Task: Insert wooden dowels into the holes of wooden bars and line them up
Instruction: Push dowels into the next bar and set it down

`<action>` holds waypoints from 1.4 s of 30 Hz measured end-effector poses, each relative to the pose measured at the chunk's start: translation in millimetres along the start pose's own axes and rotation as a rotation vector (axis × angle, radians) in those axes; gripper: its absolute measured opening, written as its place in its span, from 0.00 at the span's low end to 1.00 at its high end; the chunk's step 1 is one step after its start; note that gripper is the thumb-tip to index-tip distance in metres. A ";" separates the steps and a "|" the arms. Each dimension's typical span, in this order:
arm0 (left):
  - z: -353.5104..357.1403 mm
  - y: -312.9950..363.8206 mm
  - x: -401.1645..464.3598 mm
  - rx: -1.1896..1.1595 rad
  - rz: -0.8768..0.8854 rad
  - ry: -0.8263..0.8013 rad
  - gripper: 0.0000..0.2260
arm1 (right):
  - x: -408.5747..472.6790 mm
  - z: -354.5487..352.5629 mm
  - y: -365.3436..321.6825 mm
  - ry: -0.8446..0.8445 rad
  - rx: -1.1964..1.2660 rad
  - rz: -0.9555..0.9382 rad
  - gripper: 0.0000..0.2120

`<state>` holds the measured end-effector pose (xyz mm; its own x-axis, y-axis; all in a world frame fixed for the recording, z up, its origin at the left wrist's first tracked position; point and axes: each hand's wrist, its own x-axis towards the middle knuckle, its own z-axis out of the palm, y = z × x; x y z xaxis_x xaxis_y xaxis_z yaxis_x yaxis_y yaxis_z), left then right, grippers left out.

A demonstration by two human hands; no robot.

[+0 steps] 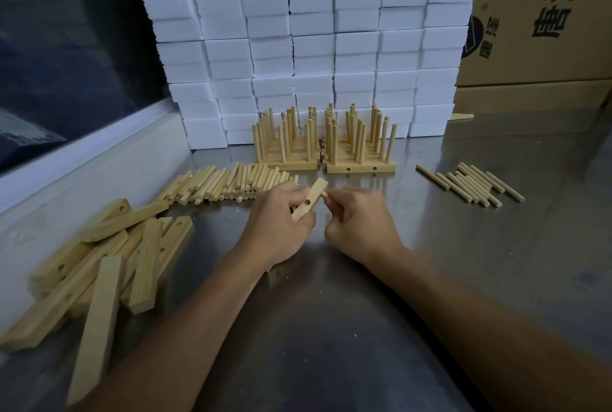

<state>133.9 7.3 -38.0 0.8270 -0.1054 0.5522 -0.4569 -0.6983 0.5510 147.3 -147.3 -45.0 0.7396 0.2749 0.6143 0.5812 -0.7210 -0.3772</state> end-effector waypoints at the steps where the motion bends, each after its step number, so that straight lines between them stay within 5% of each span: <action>1: -0.4 0.2 -0.1 0.015 0.020 -0.001 0.08 | 0.0 1.1 1.2 -0.010 0.026 0.022 0.06; 8: 0.1 0.6 1.2 0.090 0.122 0.004 0.13 | 6.1 3.0 12.1 -0.052 0.444 0.334 0.12; 12: 0.3 -1.5 2.2 -0.076 -0.017 -0.059 0.21 | 7.0 4.1 15.2 0.032 0.498 0.319 0.10; 14: 0.0 -6.5 0.8 -0.056 -0.057 -0.099 0.17 | 7.7 4.1 16.4 0.102 0.527 0.328 0.10; 16: 0.6 -12.5 0.6 -0.012 -0.099 -0.028 0.07 | 9.7 4.3 17.0 0.156 0.540 0.337 0.04; 21: 0.2 -26.5 3.2 -0.220 -0.443 0.163 0.09 | 11.0 3.3 18.5 0.211 0.614 0.398 0.10; 25: -6.9 -33.7 9.2 -0.642 -0.734 0.349 0.06 | 8.3 6.5 18.1 0.011 0.428 0.310 0.11; 30: -12.4 -34.5 13.1 -0.906 -0.806 0.380 0.06 | 11.5 24.2 4.7 -0.290 -0.153 -0.037 0.17; 37: -13.0 -34.2 12.4 -0.945 -0.794 0.395 0.06 | 37.2 46.2 -3.0 -0.369 -0.237 0.147 0.24; 42: -12.0 -36.7 13.0 -0.975 -0.785 0.409 0.06 | 52.8 63.5 -10.8 -0.355 -0.256 0.230 0.19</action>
<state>157.4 40.1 -43.6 0.8995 0.4319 -0.0666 -0.0926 0.3374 0.9368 201.6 -84.6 -52.4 0.9347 0.2578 0.2446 0.3204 -0.9092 -0.2658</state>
